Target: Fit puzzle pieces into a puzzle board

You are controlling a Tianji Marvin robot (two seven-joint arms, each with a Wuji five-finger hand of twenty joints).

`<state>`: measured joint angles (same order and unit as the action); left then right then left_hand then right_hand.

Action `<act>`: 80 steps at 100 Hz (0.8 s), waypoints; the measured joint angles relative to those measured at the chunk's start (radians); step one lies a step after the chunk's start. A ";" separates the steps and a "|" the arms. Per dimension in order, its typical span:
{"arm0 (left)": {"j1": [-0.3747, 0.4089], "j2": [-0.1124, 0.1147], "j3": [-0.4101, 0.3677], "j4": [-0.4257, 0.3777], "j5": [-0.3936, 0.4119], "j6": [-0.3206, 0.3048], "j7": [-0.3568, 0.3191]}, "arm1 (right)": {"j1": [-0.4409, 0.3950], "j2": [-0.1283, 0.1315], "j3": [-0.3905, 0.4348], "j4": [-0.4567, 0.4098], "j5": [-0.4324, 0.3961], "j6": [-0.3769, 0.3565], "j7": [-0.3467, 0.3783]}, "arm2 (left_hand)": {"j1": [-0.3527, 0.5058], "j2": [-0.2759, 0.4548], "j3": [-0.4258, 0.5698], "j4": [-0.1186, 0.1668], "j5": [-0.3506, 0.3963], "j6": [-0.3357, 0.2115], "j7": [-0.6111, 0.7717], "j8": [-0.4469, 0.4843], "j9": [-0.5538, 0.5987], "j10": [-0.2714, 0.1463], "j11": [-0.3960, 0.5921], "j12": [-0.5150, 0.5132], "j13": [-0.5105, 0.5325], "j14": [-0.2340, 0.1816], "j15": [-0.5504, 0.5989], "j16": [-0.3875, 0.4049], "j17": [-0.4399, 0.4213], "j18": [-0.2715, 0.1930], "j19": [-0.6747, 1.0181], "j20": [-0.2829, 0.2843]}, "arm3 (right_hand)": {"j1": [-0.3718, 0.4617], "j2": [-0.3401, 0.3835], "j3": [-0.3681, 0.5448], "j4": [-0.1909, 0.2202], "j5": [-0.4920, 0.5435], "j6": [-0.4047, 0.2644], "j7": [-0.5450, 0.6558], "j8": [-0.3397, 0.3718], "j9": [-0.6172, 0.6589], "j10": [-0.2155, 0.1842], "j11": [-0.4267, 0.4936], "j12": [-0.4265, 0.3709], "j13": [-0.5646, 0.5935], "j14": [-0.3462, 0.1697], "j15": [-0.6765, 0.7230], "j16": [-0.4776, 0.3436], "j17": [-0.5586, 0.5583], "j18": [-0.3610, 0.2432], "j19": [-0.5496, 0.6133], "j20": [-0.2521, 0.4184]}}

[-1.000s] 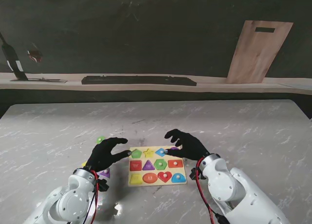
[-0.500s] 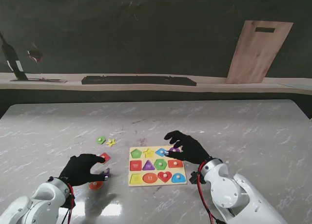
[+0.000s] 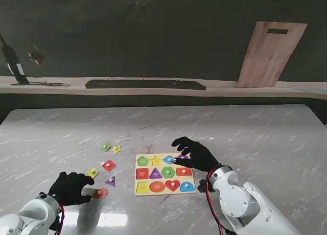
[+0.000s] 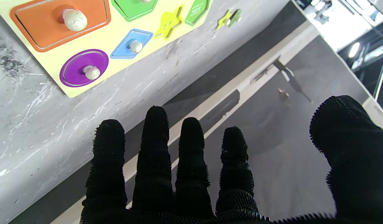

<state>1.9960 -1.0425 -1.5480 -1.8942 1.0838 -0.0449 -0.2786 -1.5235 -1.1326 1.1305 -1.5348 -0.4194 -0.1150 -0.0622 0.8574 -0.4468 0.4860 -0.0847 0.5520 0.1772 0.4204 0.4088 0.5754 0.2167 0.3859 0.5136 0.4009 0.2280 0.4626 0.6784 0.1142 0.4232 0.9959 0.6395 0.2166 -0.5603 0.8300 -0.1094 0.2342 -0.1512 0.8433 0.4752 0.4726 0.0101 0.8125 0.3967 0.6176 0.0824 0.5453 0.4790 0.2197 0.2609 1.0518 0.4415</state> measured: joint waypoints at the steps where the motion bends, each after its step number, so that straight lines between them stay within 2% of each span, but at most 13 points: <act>1: -0.001 0.000 0.001 0.002 0.001 -0.002 0.003 | 0.000 0.000 0.000 0.000 -0.001 0.000 0.000 | 0.000 -0.002 0.004 0.000 0.000 0.000 0.001 0.000 0.002 -0.001 0.003 0.002 0.000 0.000 0.003 0.000 0.001 0.000 0.002 0.000 | 0.000 0.000 0.000 0.000 0.000 0.000 0.000 0.000 0.000 0.000 0.000 0.000 0.000 0.000 0.000 0.000 0.000 0.000 0.000 0.000; 20: -0.031 0.007 0.039 0.035 0.072 -0.019 0.013 | -0.010 -0.001 0.011 -0.004 -0.016 -0.006 -0.010 | 0.012 -0.025 0.104 0.000 0.000 -0.020 0.066 0.001 0.063 -0.036 0.070 0.032 0.063 -0.011 0.068 0.024 0.050 -0.001 0.068 0.010 | 0.000 0.000 0.000 0.000 0.008 -0.001 0.000 0.001 0.010 -0.001 0.001 0.000 0.000 0.000 0.008 0.009 0.000 0.000 0.000 0.005; 49: -0.086 0.009 0.097 0.105 0.076 -0.026 0.104 | -0.017 -0.001 0.017 -0.008 -0.018 -0.005 -0.017 | 0.012 -0.025 0.114 0.000 0.021 -0.024 0.153 0.023 0.135 -0.038 0.132 0.052 0.126 -0.012 0.162 0.050 0.100 -0.002 0.160 0.012 | 0.000 0.000 0.000 0.000 0.008 -0.002 0.000 0.004 0.011 -0.001 0.001 0.000 0.000 0.000 0.015 0.017 0.002 0.012 0.001 0.014; 67: -0.106 0.009 0.114 0.118 0.076 -0.026 0.091 | -0.016 -0.001 0.017 -0.008 -0.018 -0.003 -0.018 | 0.012 -0.025 0.119 0.000 0.032 -0.024 0.167 0.023 0.159 -0.038 0.145 0.057 0.139 -0.012 0.176 0.050 0.116 -0.002 0.182 0.012 | 0.000 0.000 0.001 0.000 0.009 -0.003 0.000 0.005 0.011 -0.001 0.001 0.001 0.000 -0.001 0.025 0.018 0.003 0.012 0.001 0.015; 80: -0.114 0.010 0.121 0.121 0.076 -0.025 0.073 | -0.016 -0.001 0.016 -0.008 -0.018 -0.002 -0.018 | 0.012 -0.042 0.119 0.000 0.061 -0.031 0.194 0.023 0.193 -0.038 0.155 0.058 0.187 -0.012 0.184 0.050 0.141 -0.002 0.208 0.012 | 0.000 0.000 0.002 0.000 0.009 -0.005 0.000 0.011 0.025 -0.001 -0.003 0.002 0.000 -0.001 0.025 0.019 0.003 0.012 0.001 0.015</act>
<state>1.8824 -1.0323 -1.4270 -1.7730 1.1600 -0.0698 -0.2061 -1.5390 -1.1337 1.1463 -1.5426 -0.4370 -0.1166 -0.0804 0.8695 -0.4885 0.6052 -0.0845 0.6128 0.1459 0.6146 0.4321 0.7680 0.1787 0.5411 0.5712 0.5880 0.2159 0.6462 0.7281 0.2556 0.4212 1.2040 0.6520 0.2166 -0.5601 0.8317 -0.1094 0.2432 -0.1562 0.8433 0.4857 0.4977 0.0089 0.8096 0.3992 0.6176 0.0816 0.5702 0.4979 0.2231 0.2732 1.0526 0.4564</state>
